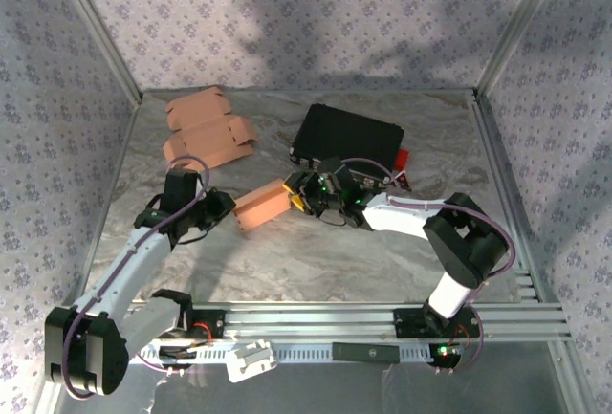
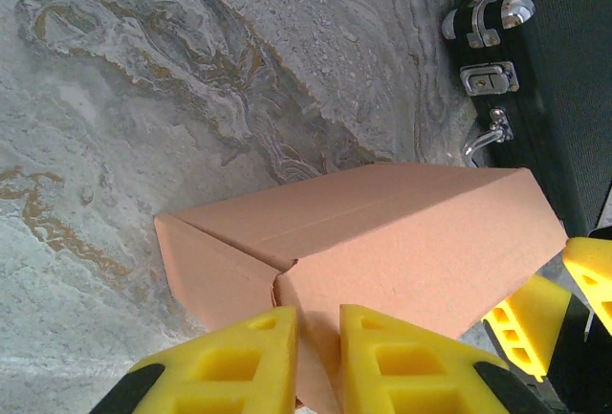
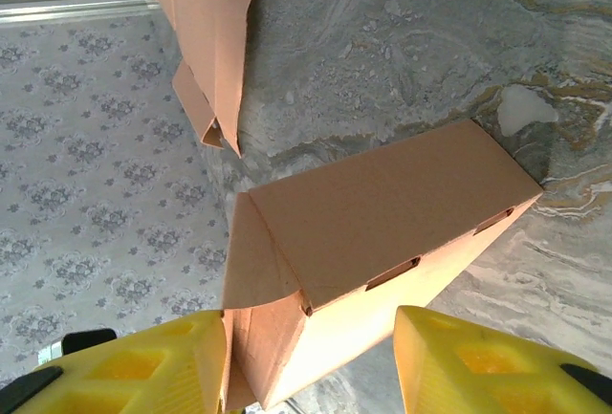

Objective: Fold the paper box

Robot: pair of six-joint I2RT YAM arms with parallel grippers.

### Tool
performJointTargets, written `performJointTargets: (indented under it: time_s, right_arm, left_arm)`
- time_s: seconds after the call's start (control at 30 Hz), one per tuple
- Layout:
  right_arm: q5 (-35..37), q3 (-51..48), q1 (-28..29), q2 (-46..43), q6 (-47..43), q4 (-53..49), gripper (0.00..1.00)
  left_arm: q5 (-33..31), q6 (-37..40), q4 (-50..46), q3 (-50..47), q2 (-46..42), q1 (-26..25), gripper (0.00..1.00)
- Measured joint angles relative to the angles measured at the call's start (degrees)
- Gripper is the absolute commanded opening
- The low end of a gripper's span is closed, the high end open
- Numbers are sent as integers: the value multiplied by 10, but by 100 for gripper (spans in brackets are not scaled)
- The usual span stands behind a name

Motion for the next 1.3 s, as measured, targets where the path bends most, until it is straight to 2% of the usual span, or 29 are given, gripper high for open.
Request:
performJointTargets:
  time_s: [0.17, 0.47, 0.67, 0.87, 1.1, 1.3]
  right_arm:
    - [0, 0, 0, 5, 7, 15, 42]
    - [18, 0, 1, -27, -7, -27, 57]
    - [18, 29, 1, -31, -16, -48, 58]
    - [5, 45, 1, 21, -10, -43, 48]
    - [4, 45, 1, 34, 0, -29, 40]
    - [4, 45, 1, 34, 0, -25, 36]
  left_arm:
    - [0, 4, -4, 0, 0, 0, 18]
    - [0, 9, -9, 0, 0, 0, 18]
    - [0, 11, -9, 0, 0, 0, 18]
    - [0, 15, -12, 2, 0, 0, 21]
    - [-2, 27, -54, 17, 0, 0, 40]
    - [-2, 33, -70, 38, -3, 3, 41]
